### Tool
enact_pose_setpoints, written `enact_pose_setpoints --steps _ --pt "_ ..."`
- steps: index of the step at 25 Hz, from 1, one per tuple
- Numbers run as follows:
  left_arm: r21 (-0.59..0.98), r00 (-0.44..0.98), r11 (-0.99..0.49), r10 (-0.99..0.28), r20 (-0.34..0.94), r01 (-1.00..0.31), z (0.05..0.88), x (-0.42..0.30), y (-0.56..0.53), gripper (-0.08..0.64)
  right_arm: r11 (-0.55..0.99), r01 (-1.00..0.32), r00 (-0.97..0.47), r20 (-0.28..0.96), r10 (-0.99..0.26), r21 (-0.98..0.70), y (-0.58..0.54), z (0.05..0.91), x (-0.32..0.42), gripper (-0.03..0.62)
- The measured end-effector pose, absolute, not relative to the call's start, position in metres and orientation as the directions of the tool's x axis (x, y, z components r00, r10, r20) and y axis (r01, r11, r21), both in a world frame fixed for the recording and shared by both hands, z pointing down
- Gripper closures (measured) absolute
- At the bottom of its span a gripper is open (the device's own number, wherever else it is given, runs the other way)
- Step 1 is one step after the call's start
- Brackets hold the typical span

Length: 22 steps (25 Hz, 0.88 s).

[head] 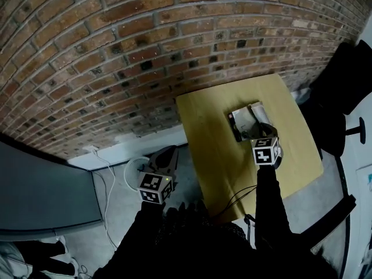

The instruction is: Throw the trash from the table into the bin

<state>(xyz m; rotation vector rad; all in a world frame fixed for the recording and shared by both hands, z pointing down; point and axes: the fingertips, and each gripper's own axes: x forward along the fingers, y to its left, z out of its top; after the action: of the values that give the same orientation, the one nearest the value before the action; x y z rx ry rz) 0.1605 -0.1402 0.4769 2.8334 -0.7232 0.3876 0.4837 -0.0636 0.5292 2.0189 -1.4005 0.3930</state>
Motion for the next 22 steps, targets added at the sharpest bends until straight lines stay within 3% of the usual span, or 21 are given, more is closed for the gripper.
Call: enact_pose_setpoints --steps 12,22 --pt "0.125 0.786 -0.788 -0.56 0.263 -0.603 0.465 0.097 -0.17 0.554 -0.125 -0.943 0.287 0.564 -0.774 0.307 -0.112 0.503 0.42 0.58" --pt "0.119 0.715 -0.711 -0.655 0.247 -0.693 0.452 -0.014 -0.196 0.554 -0.037 -0.976 0.151 0.544 -0.826 0.214 -0.164 0.479 0.293 0.58"
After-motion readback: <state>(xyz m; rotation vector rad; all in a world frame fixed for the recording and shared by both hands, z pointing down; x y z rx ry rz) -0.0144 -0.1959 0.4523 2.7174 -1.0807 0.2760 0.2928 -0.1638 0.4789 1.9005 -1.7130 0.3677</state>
